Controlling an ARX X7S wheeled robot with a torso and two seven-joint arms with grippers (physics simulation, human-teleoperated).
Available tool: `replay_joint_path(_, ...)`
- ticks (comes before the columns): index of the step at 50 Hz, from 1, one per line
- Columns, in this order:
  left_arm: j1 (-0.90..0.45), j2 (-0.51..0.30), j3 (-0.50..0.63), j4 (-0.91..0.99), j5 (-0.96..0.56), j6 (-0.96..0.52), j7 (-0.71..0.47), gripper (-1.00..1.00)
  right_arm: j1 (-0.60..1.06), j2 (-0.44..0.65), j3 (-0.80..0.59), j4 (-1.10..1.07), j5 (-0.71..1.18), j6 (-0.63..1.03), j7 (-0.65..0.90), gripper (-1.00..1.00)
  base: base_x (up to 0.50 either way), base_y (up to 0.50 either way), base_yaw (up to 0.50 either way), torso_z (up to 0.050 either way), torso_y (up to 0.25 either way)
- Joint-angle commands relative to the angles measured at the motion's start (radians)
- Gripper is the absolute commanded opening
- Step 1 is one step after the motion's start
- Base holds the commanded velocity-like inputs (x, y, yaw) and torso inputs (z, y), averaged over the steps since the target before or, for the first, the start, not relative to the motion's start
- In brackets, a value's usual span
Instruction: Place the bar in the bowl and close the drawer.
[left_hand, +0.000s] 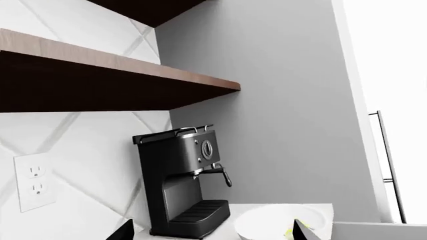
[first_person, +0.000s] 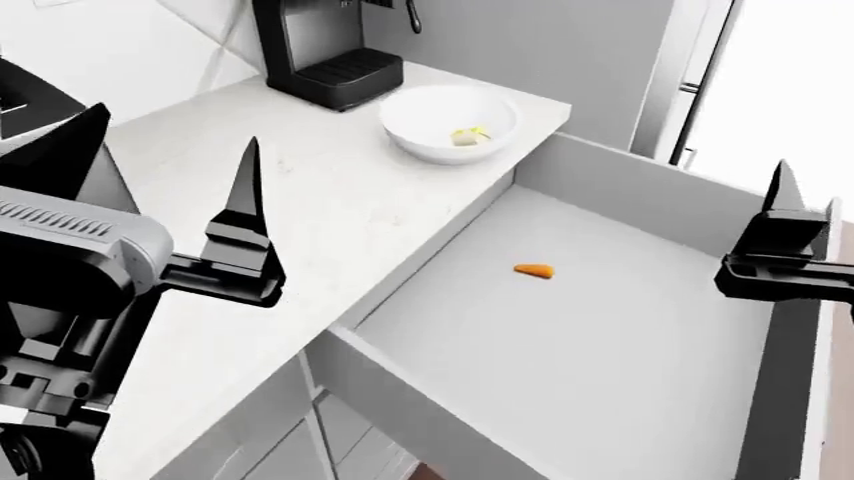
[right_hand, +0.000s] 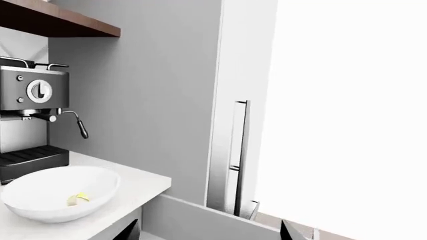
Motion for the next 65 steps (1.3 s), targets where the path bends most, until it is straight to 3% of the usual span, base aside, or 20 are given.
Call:
replay_joint_path(1,-0.003,-0.006,0.009,0.004,-0.001,0.003,-0.004,1.00,-0.003,0.012,0.012,-0.002,0.015,-0.006,0.009,1.00,0.30,-0.40,0.00,0.000,0.000)
replay_joint_path(9,0.004,-0.003,0.020,-0.002,0.008,0.011,-0.002,1.00,-0.017,0.006,0.019,-0.002,-0.005,-0.010,-0.003,1.00,0.30,-0.40,0.00,0.000,0.002)
replay_joint_path(26,0.004,-0.007,0.034,0.002,0.005,0.019,-0.007,1.00,-0.068,0.019,0.047,0.035,-0.072,-0.002,-0.007,1.00,0.00,0.00,0.00,0.000,0.000)
replay_joint_path(53,0.018,0.006,0.074,-0.014,0.035,0.044,0.008,1.00,-0.352,0.024,0.216,0.295,-0.538,-0.142,-0.221,1.00,0.00,0.00,0.00,0.000,0.000)
replay_joint_path(65,0.017,0.008,0.079,-0.015,0.027,0.052,0.002,1.00,-0.431,0.041,0.329,0.373,-0.597,-0.133,-0.216,1.00,0.00,0.00,0.00,0.000,0.000)
